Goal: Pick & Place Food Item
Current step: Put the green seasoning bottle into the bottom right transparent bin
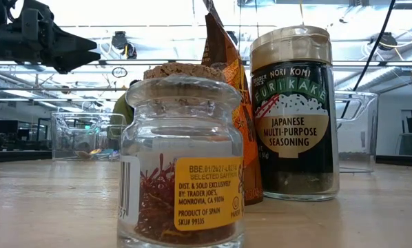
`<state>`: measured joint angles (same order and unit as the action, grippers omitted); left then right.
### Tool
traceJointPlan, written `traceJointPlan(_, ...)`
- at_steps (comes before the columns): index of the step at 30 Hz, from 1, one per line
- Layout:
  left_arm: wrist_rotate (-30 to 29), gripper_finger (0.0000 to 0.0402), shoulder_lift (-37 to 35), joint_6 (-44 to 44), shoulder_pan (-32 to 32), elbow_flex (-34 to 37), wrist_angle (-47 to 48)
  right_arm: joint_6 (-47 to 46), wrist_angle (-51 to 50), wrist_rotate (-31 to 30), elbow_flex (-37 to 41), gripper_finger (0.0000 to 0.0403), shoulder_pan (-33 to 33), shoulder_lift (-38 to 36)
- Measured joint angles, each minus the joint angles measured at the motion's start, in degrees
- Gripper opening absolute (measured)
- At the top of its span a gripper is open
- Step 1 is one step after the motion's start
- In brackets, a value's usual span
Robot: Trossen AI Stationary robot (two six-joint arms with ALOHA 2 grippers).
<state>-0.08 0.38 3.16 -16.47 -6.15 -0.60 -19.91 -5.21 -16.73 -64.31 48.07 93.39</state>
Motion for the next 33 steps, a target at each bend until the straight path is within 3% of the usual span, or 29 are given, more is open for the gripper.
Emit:
traceJointPlan(15, 0.0, 0.0283, 0.0, 0.0, 0.0, 0.0, 0.0, -0.4, -0.1, 0.3, 0.1, 0.0297, 0.4, 3.1)
traceJointPlan(33, 0.0, 0.0283, 0.0, 0.0, 0.0, 0.0, 0.0, -1.5, -3.2, 0.4, 0.1, 0.0211, -0.1, 3.1)
